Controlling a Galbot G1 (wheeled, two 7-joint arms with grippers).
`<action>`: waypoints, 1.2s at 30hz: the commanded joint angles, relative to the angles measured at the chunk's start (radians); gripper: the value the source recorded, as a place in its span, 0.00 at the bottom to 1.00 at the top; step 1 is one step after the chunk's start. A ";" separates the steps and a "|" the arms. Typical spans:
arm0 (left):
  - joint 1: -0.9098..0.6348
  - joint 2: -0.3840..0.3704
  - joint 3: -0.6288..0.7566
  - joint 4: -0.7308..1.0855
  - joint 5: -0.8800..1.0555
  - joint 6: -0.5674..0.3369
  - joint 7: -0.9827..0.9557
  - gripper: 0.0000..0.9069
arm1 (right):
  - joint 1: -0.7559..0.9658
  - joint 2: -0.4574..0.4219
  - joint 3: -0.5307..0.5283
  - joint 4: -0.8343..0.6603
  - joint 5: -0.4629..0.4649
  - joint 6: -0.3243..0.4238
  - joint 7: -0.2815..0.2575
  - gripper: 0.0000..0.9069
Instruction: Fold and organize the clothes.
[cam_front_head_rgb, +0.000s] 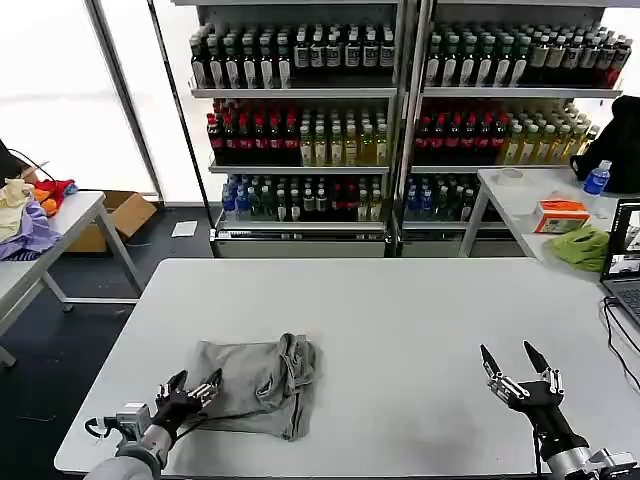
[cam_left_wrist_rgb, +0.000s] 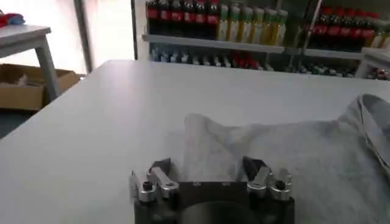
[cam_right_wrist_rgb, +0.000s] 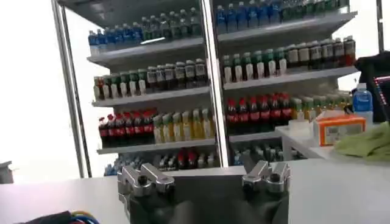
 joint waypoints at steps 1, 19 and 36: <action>0.014 -0.050 0.015 0.009 0.007 -0.015 0.003 0.06 | 0.002 0.001 0.001 0.002 0.001 0.000 0.002 1.00; 0.025 -0.122 -0.126 -0.118 -0.075 -0.029 -0.036 0.01 | 0.008 -0.004 0.007 -0.010 0.012 0.003 0.006 1.00; -0.007 0.274 -0.635 0.061 -0.294 0.028 0.041 0.01 | 0.024 -0.015 0.000 -0.027 0.024 0.011 0.010 1.00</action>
